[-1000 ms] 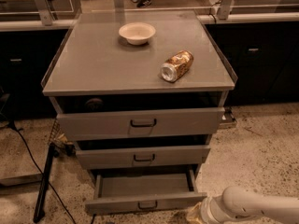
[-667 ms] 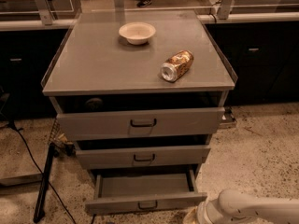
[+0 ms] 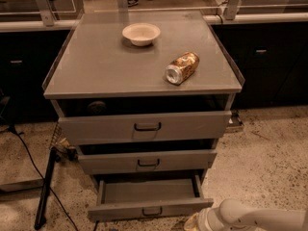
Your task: Close bottom drawer
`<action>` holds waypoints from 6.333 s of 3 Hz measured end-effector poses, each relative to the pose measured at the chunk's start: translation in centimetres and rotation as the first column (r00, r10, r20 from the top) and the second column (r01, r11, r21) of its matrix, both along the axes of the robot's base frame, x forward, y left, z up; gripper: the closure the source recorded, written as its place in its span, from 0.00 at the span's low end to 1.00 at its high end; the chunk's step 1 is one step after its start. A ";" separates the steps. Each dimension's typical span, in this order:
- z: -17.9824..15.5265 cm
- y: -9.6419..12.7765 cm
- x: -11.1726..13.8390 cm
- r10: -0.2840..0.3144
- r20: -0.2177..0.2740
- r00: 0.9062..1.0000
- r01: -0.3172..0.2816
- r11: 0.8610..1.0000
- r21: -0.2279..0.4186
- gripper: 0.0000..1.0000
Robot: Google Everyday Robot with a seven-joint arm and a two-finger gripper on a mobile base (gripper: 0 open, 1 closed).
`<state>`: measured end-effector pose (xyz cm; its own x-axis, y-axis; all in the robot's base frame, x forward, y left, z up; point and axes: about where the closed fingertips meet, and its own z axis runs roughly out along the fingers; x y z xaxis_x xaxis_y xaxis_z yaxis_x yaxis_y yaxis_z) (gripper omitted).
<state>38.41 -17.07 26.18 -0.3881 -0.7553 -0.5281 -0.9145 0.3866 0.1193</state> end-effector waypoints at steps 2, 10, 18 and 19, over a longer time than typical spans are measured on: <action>-7.9 1.9 4.6 0.032 0.180 0.983 -0.043 0.997 0.059 1.00; -14.9 5.8 17.8 0.021 0.543 0.839 -0.051 0.998 0.040 1.00; -15.7 2.2 8.0 0.140 0.100 0.985 -0.155 0.975 0.156 0.98; -15.6 2.6 7.5 0.157 0.088 0.984 -0.170 0.971 0.168 0.76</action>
Offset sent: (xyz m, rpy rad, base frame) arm 0.0751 0.0266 -0.1085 0.0937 -0.3303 0.0730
